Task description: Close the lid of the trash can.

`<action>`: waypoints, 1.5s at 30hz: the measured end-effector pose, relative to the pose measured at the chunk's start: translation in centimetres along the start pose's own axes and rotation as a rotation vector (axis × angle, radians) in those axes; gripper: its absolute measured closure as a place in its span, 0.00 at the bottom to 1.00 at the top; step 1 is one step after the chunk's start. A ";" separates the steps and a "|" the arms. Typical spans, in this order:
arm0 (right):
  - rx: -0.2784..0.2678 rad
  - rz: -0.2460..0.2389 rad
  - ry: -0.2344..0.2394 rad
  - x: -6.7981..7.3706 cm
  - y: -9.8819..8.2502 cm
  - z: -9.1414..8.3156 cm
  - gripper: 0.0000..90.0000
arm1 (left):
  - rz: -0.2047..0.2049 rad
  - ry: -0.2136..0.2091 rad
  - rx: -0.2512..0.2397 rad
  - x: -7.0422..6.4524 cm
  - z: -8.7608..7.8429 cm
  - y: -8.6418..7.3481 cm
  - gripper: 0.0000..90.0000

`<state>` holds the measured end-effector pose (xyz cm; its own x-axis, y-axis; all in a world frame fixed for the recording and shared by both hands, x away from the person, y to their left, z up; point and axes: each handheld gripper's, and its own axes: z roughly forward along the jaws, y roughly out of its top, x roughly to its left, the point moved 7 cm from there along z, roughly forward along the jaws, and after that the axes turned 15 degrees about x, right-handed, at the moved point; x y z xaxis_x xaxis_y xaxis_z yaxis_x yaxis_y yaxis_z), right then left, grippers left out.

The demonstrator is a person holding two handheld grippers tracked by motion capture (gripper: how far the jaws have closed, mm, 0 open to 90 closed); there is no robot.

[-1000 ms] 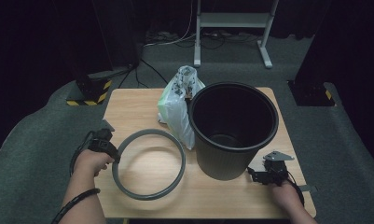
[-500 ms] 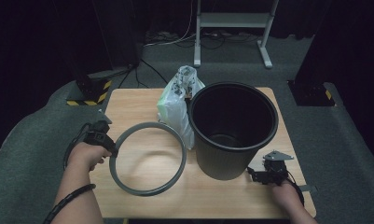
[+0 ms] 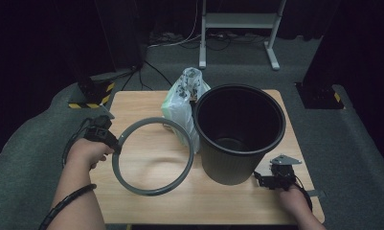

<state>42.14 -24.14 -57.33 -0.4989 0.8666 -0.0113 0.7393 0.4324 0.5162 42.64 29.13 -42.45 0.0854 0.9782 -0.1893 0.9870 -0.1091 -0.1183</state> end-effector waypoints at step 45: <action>0.001 0.002 0.000 0.0 0.0 0.0 0.11 | -0.003 -0.055 -0.084 -0.8 -7.4 -0.5 0.87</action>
<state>42.12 -24.14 -57.33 -0.4980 0.8671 -0.0103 0.7404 0.4313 0.5155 43.12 29.67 -35.03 0.0768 0.9671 -0.2425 0.9954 -0.0885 -0.0377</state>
